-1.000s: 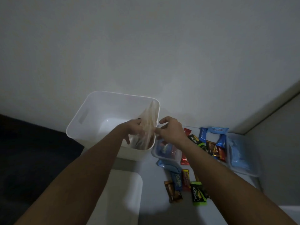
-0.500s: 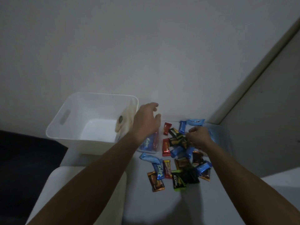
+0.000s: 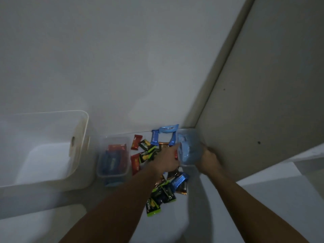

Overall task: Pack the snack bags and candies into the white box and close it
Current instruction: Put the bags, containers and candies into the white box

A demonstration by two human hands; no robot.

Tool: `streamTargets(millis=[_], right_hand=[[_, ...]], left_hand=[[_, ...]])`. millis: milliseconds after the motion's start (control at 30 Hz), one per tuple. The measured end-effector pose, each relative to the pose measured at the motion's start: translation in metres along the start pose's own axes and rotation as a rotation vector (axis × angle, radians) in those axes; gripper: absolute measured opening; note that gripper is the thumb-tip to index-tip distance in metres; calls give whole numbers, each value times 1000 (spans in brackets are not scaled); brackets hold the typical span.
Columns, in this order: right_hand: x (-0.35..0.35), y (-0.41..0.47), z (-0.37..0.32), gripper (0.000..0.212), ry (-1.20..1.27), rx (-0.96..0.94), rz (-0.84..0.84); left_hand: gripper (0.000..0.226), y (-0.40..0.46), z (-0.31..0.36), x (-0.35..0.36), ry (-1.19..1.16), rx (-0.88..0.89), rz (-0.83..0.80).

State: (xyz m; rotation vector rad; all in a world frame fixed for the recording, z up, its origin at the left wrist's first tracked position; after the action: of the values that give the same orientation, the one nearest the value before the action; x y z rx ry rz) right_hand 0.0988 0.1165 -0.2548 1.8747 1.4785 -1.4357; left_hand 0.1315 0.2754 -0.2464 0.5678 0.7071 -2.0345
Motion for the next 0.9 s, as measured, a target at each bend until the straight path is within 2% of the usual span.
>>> streamTargets(millis=[67, 167, 433, 500, 567, 633, 700, 800, 900], right_hand=[[6, -1, 2, 63, 30, 8, 2], [14, 1, 7, 45, 143, 30, 16], [8, 10, -1, 38, 256, -80, 142], [3, 9, -10, 44, 250, -123, 165], [0, 5, -23, 58, 245, -155, 164], [0, 0, -40, 62, 264, -209, 149], [7, -8, -60, 61, 288, -227, 112], [25, -21, -93, 66, 291, -265, 67], [47, -38, -129, 70, 228, -321, 17]], left_hand=[[73, 13, -3, 15, -33, -46, -28], [80, 25, -5, 29, -109, -108, -45], [48, 27, -11, 29, -107, -105, 84], [45, 22, -10, 20, -154, -108, 121], [54, 15, -13, 8, -185, -102, 171], [62, 3, -20, -8, -185, -89, 231], [55, -17, -28, -24, -213, -30, 292], [49, -50, -49, -54, -120, 38, 473], [45, -77, -75, -80, -103, -39, 555]])
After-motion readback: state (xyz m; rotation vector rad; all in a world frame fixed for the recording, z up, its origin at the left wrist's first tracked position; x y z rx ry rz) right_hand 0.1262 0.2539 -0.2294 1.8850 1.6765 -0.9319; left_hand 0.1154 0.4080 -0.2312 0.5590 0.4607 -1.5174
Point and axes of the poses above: each hand's wrist, its own y-axis towards the middle knuckle, its own x-axis out of the palm, z = x × y, the point moved 5 cm from there along y, towards the middle knuckle, and after that the axes turned 6 degrees about z, right-handed, at the moved point
